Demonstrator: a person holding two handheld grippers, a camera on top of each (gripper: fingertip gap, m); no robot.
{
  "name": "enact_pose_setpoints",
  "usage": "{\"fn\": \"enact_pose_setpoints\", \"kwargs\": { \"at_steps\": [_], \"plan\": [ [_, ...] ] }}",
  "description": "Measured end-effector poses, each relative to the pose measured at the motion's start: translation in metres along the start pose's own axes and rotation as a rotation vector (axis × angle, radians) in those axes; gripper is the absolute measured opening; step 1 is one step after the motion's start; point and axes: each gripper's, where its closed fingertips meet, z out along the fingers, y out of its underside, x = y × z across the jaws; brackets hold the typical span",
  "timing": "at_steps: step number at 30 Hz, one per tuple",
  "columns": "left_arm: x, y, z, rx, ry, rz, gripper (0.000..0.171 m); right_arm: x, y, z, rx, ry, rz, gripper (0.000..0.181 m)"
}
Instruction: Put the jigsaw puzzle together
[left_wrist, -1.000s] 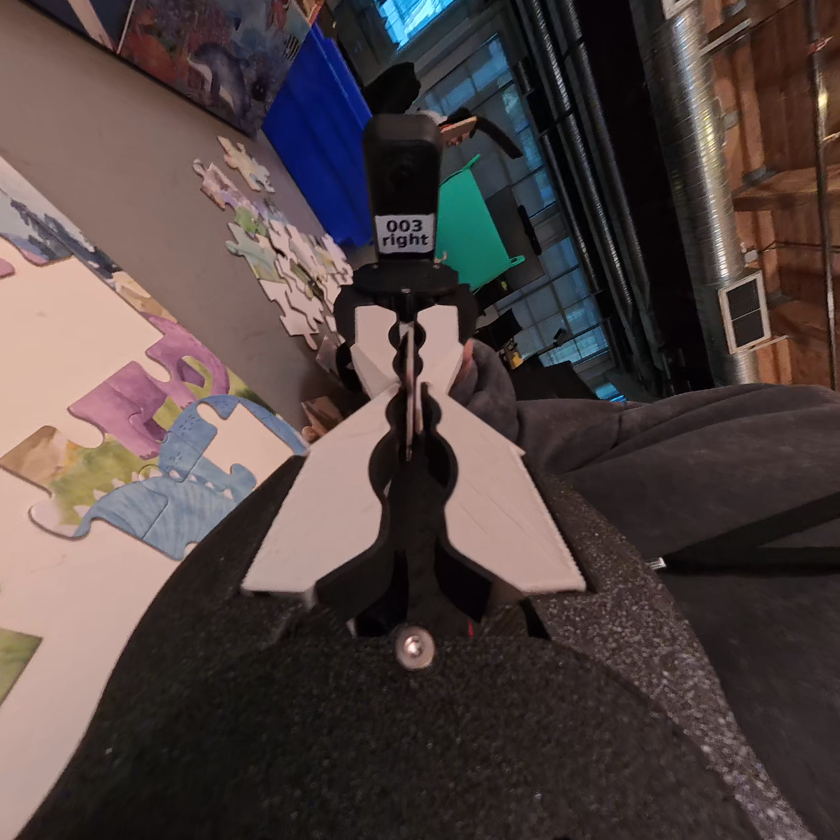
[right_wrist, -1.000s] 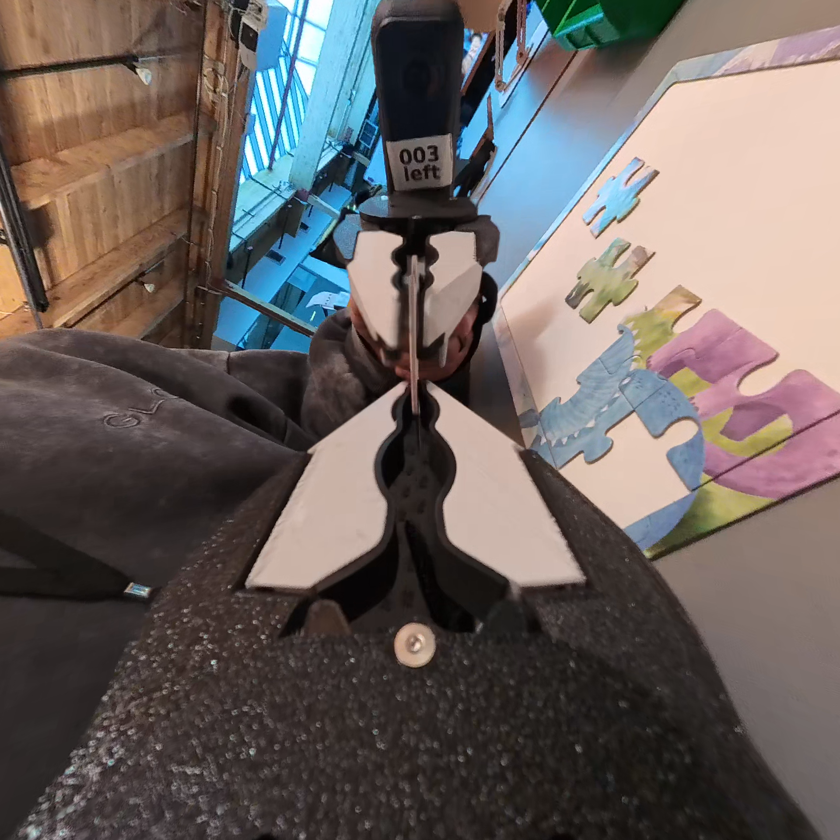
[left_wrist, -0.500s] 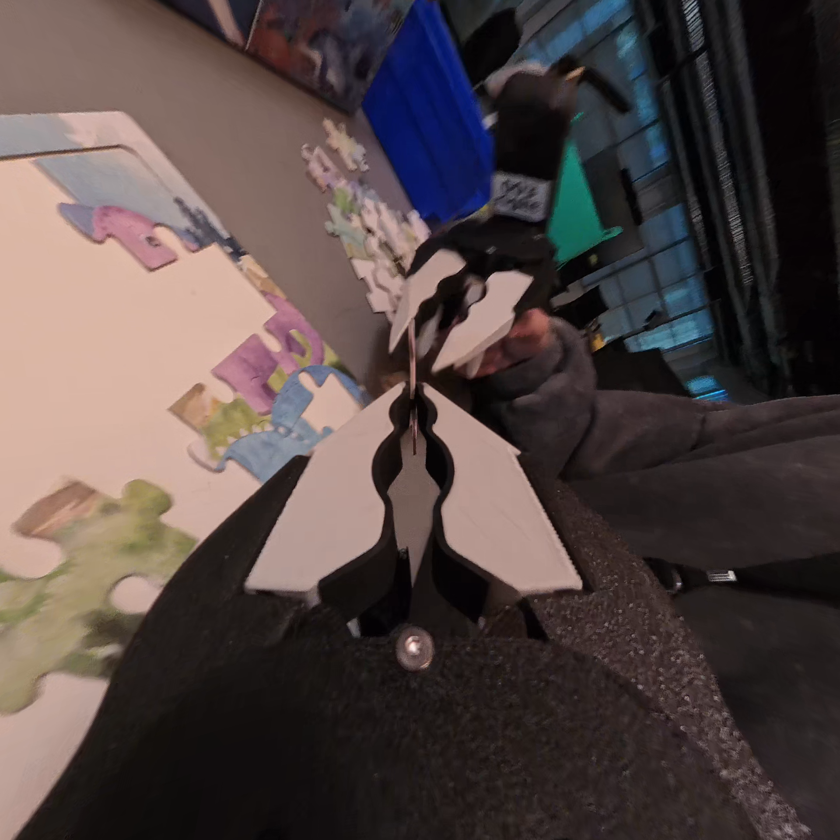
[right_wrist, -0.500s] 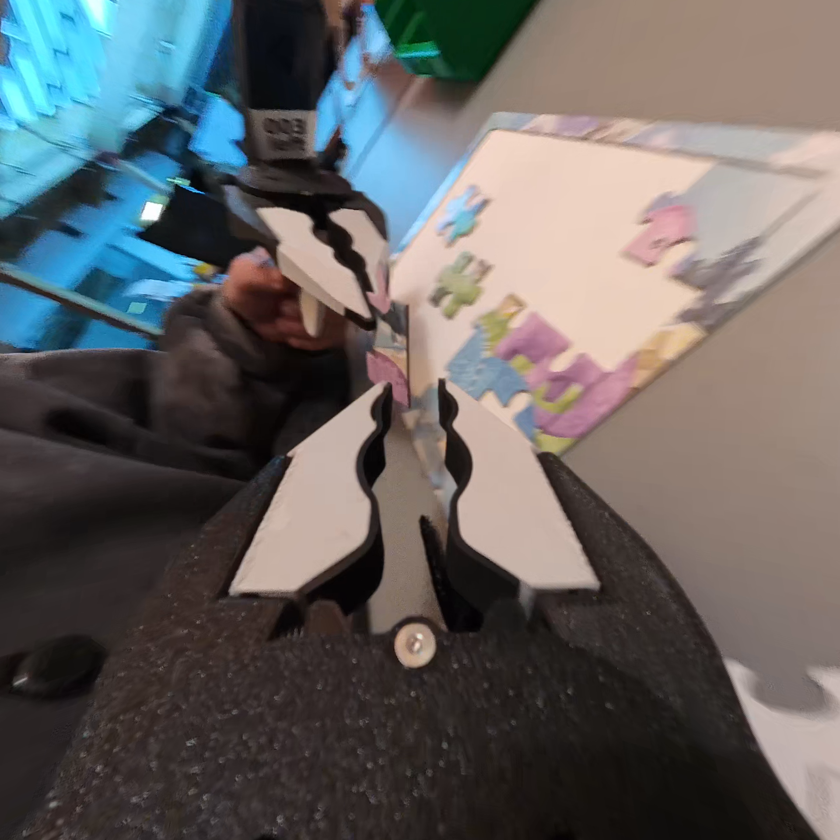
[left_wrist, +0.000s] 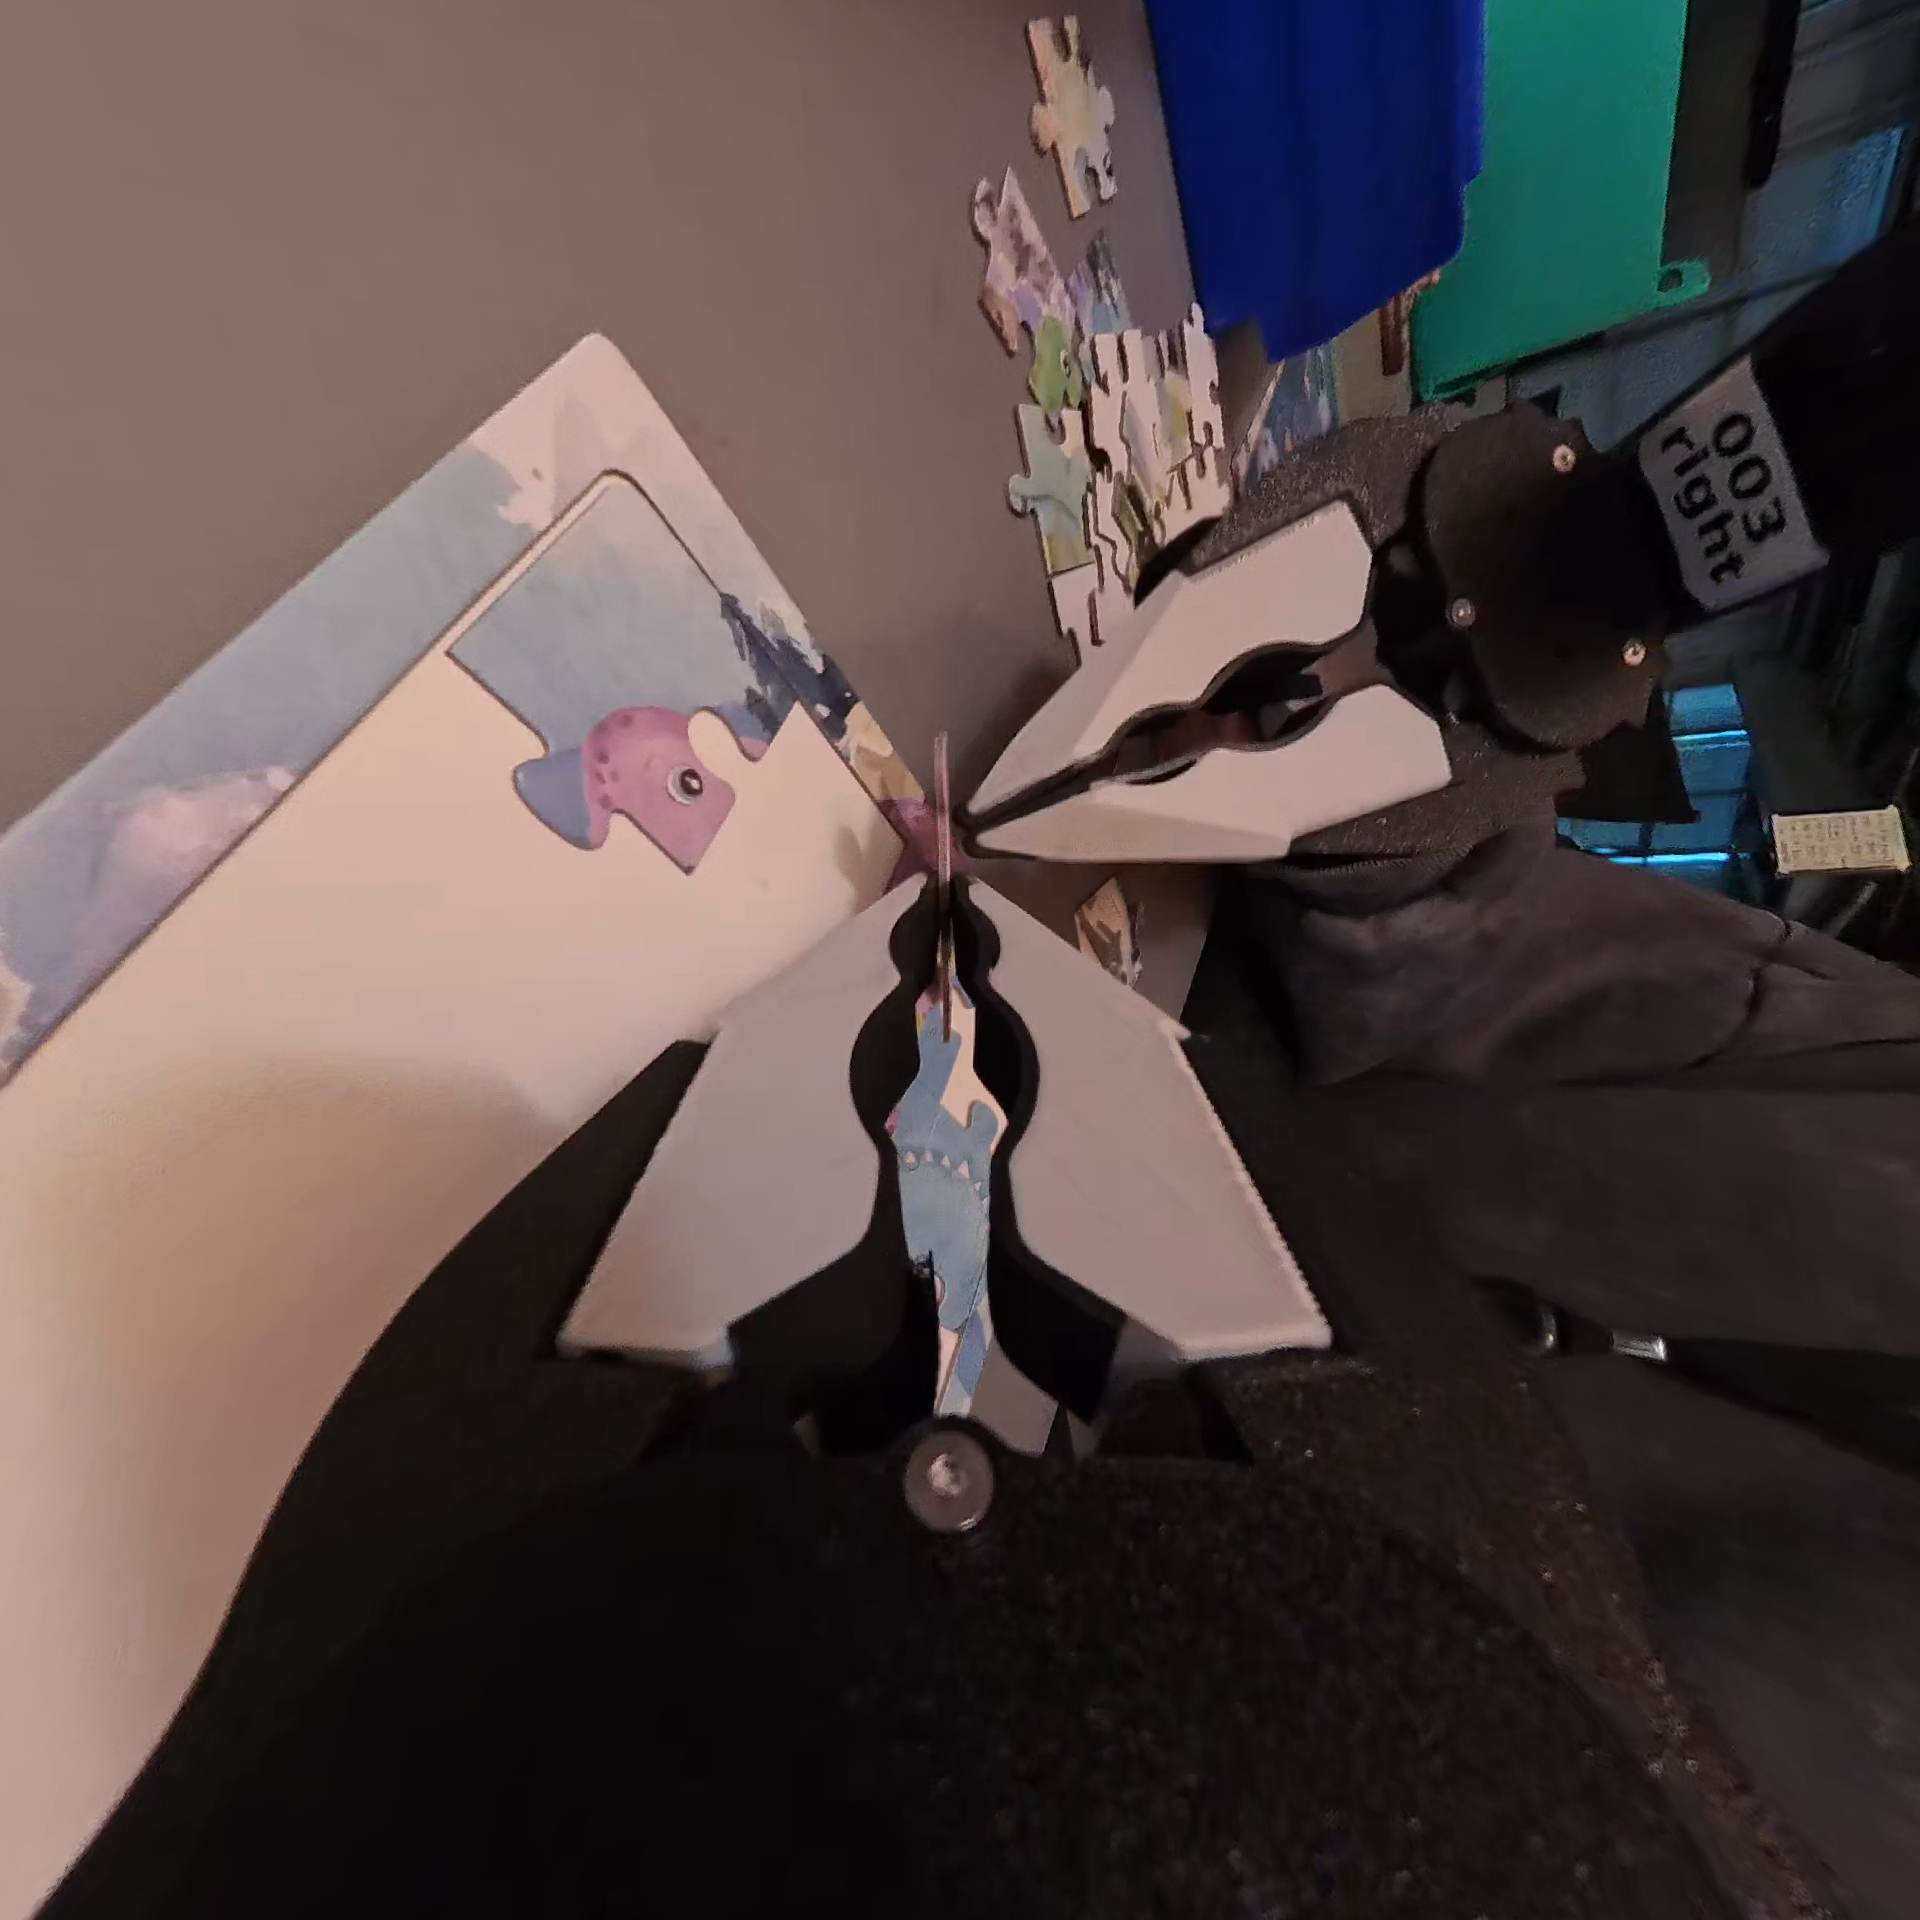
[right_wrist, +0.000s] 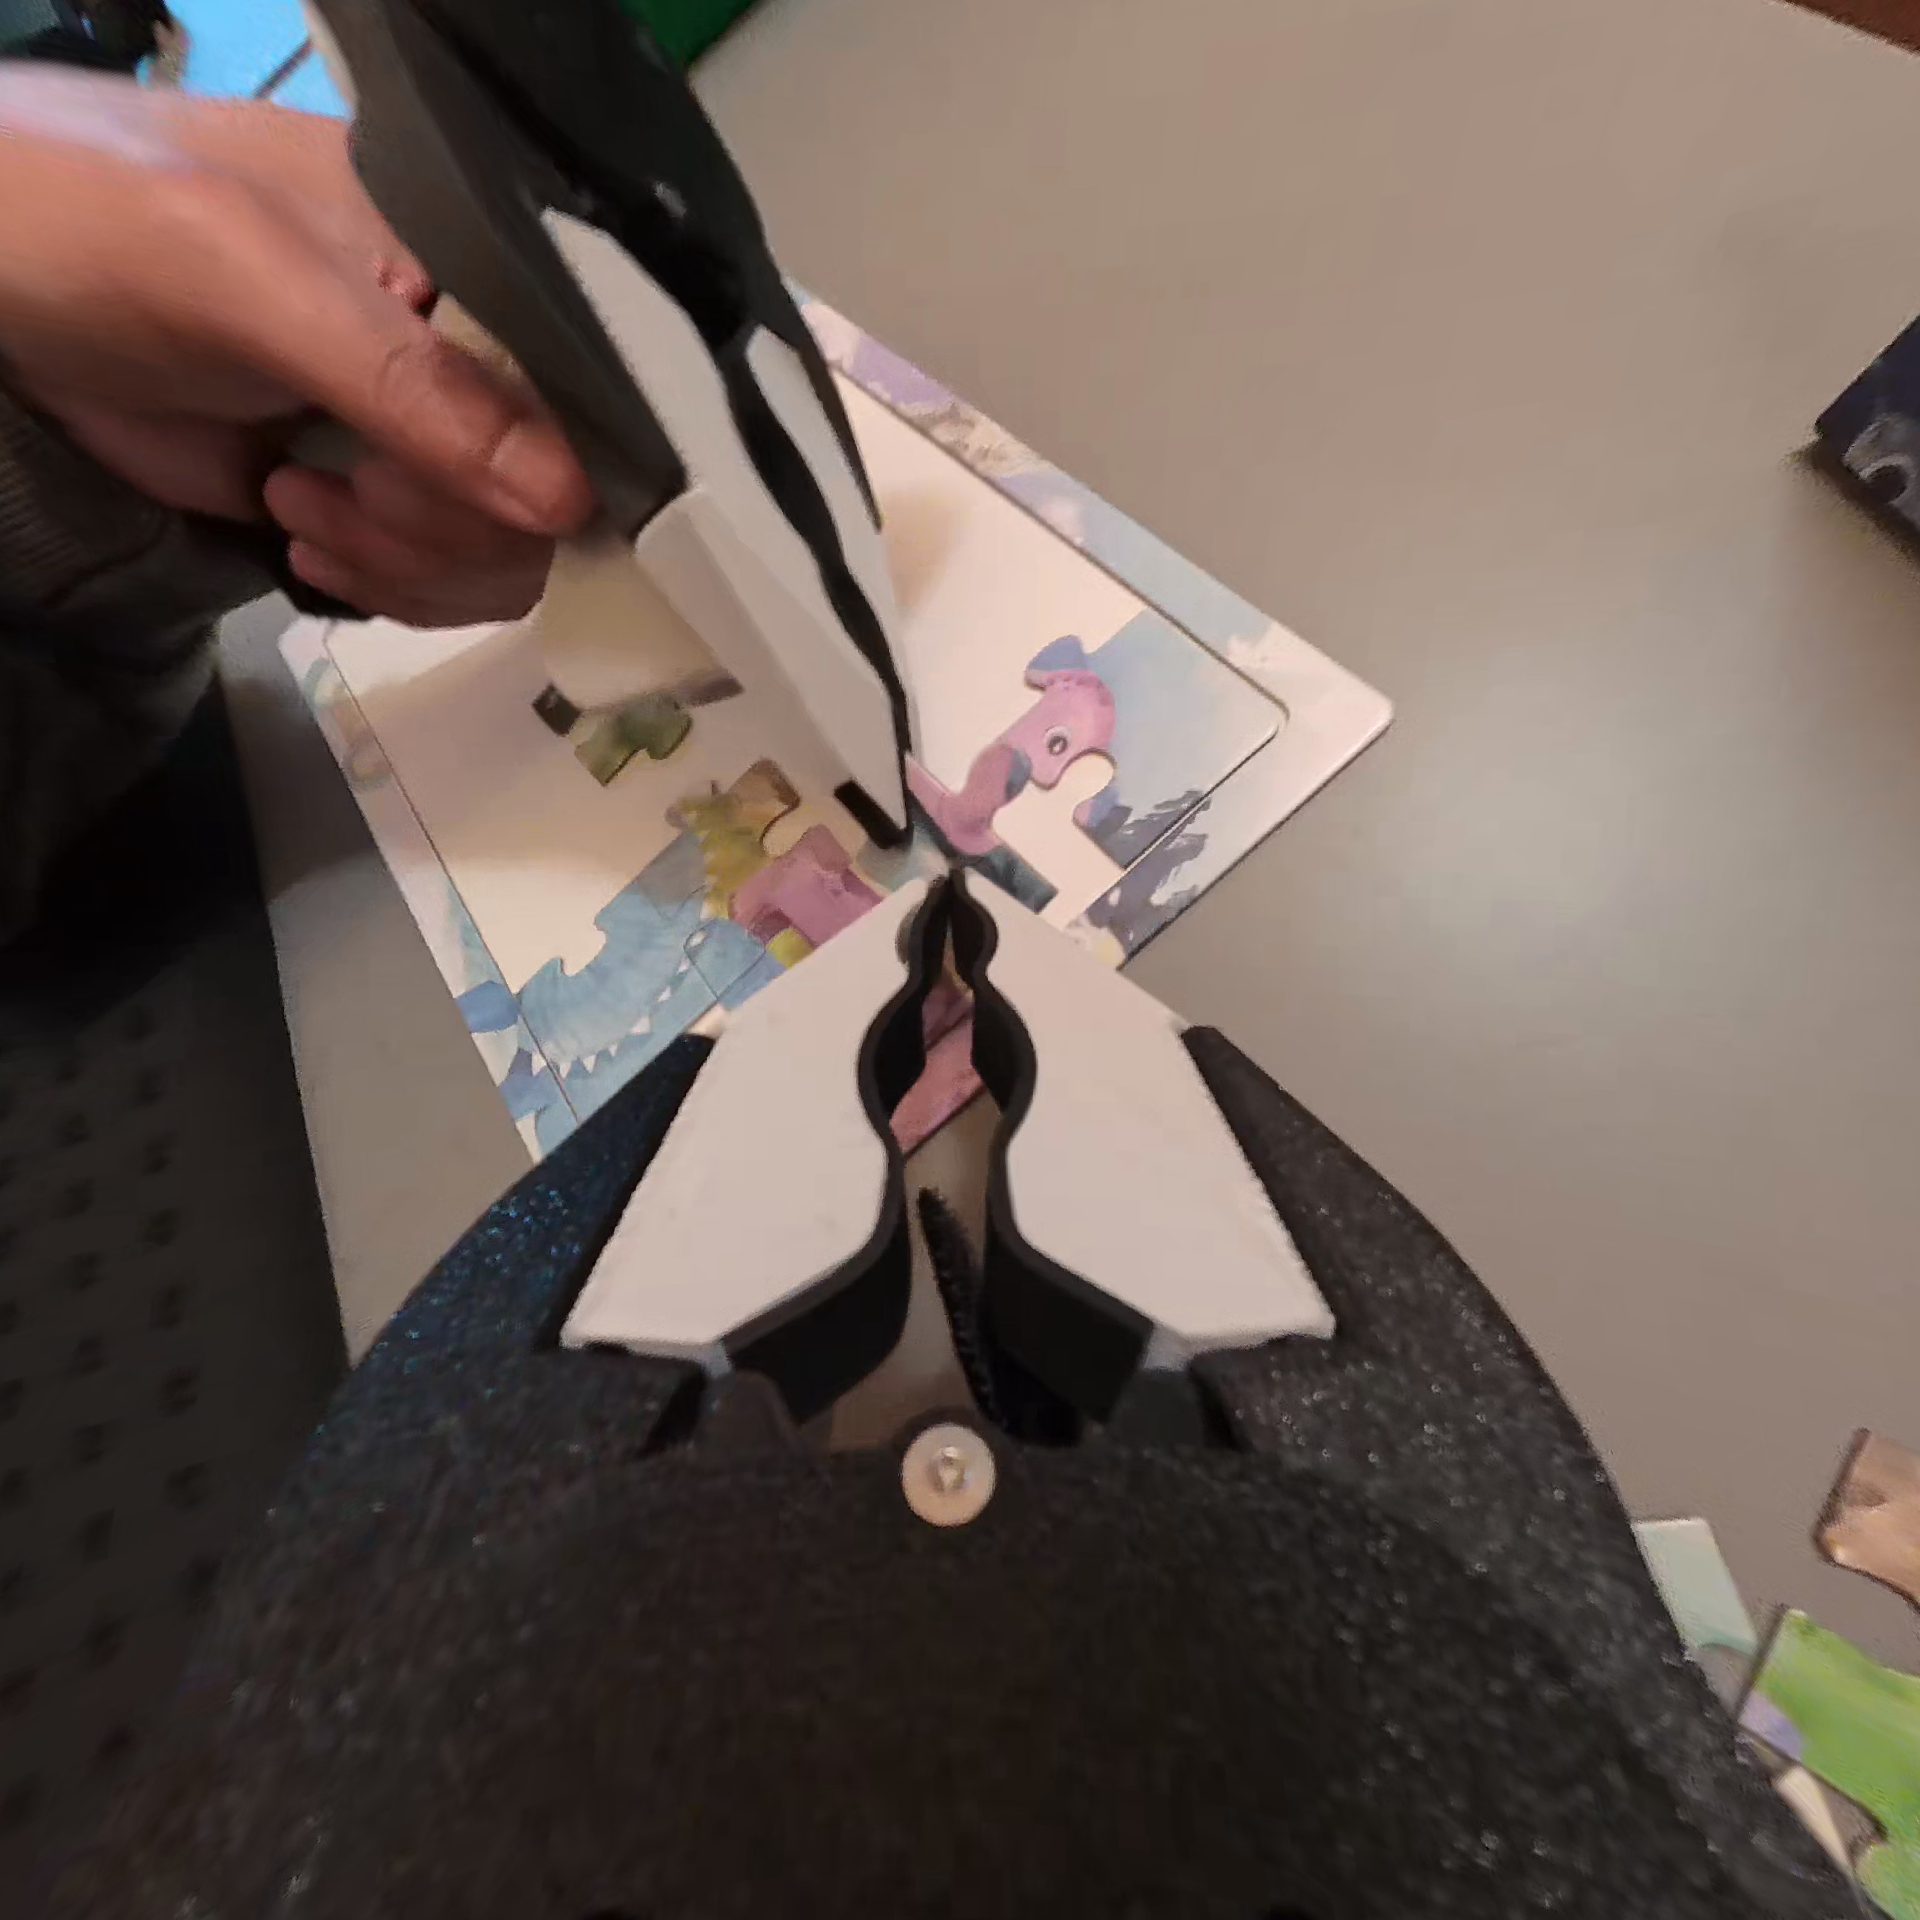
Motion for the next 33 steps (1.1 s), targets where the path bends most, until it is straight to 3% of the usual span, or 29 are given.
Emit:
{"fn": "enact_pose_setpoints", "kwargs": {
  "at_steps": [12,16,20,23,33],
  "plan": [
    [-0.018,-0.008,-0.004,0.026,0.016,-0.036,0.003,-0.006,0.006,0.016,-0.033,0.075,-0.123,0.000],
    [-0.027,-0.006,0.001,0.004,-0.044,-0.022,0.007,-0.004,0.011,0.020,-0.060,0.099,-0.149,0.000],
    [-0.029,-0.012,-0.002,0.023,-0.133,0.077,0.012,-0.002,0.013,0.019,-0.064,0.096,-0.139,0.000],
    [-0.032,-0.023,-0.016,0.079,-0.205,0.122,0.026,0.000,0.017,0.019,-0.076,0.104,-0.148,0.000],
    [-0.020,-0.006,0.000,0.015,-0.292,0.370,0.007,-0.001,0.018,0.019,-0.087,0.083,-0.152,0.000]
  ]
}}
